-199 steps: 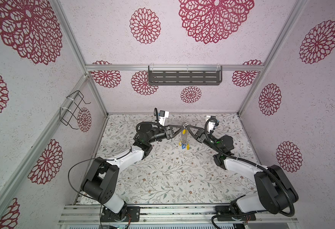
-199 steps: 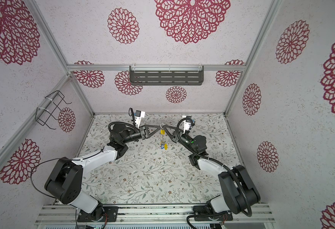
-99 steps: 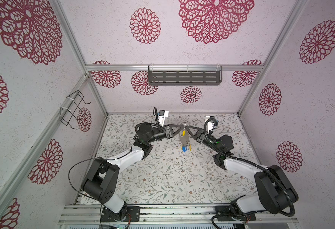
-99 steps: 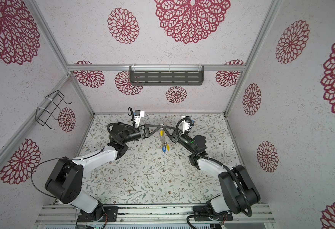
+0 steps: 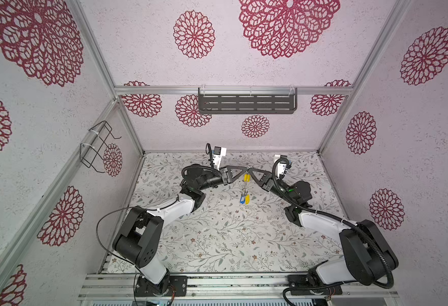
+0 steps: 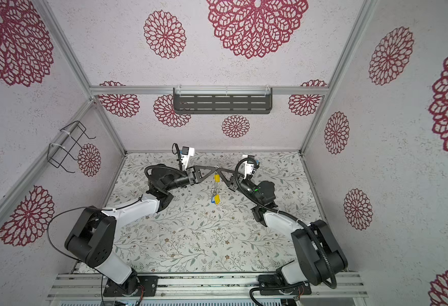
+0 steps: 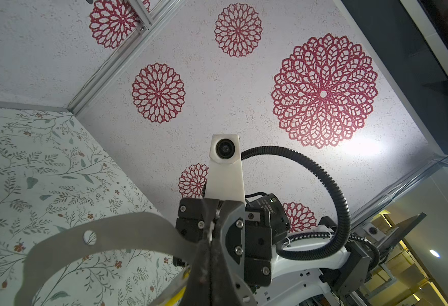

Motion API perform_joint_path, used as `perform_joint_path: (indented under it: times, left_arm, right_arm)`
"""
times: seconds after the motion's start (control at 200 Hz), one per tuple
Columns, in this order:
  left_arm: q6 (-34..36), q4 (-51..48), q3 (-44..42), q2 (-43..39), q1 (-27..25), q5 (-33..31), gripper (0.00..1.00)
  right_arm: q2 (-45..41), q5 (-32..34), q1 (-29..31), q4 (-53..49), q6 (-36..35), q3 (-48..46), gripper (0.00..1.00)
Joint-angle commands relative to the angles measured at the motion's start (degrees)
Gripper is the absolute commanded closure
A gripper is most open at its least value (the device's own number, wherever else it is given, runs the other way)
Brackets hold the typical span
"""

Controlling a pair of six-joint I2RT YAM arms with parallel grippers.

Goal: Remove the keys from the keyring

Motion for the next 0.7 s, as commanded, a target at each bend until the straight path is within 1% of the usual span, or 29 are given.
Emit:
perform_joint_path:
  times: [0.0,0.1,0.16,0.23,0.26,0.295,0.365,0.42,0.535,0.595,0.661,0.696]
  left_arm:
    - [1.05,-0.16,1.54,-0.12,-0.54,0.97,1.0]
    - [2.39,-2.37,1.49,-0.77,-0.49,1.39,1.0]
    - [3.83,-4.6,1.72,-1.46,-0.38,2.25,1.0]
    - [6.18,-8.42,1.81,-2.87,-0.13,2.19,1.0]
    - [7.88,-11.48,2.04,-3.71,-0.05,1.68,1.0]
    - [10.41,-15.48,2.38,-4.88,-0.05,0.74,1.0]
    - [15.7,-23.65,3.56,-6.86,-0.18,-1.37,1.0]
    - [17.75,-26.34,4.07,-7.55,-0.38,-1.78,1.0]
    - [17.46,-26.23,4.52,-7.46,-0.36,-1.05,1.0]
    - [17.11,-25.95,4.61,-7.08,-0.49,-0.57,1.0]
    - [16.81,-25.63,4.51,-7.07,-0.42,-0.6,1.0]
    - [16.73,-25.62,4.53,-7.05,-0.42,-0.58,1.0]
  right_arm:
    - [-0.16,-1.03,1.19,3.81,-0.91,2.47,1.0]
    - [-0.62,-1.4,1.23,2.69,-1.82,2.24,1.0]
    - [-1.93,-1.4,1.08,-0.91,-3.8,2.15,1.0]
    - [-4.21,-1.11,0.77,-7.5,-8.57,2.04,1.0]
    - [-5.59,-0.62,0.7,-10.8,-10.73,1.91,1.0]
    - [-6.96,0.09,0.58,-14.5,-13.3,1.99,0.96]
    - [-9.13,1.27,0.57,-20.1,-17.41,2.32,0.96]
    - [-9.88,1.52,0.6,-22.09,-18.76,2.63,0.96]
    - [-9.67,0.81,0.61,-21.87,-18.69,3.01,0.96]
    - [-9.25,0.5,0.63,-21.25,-18.17,3.21,0.9]
    - [-9.02,0.15,0.62,-21.08,-18.14,3.45,0.79]
    - [-8.96,-0.23,0.61,-21.17,-18.13,3.77,0.78]
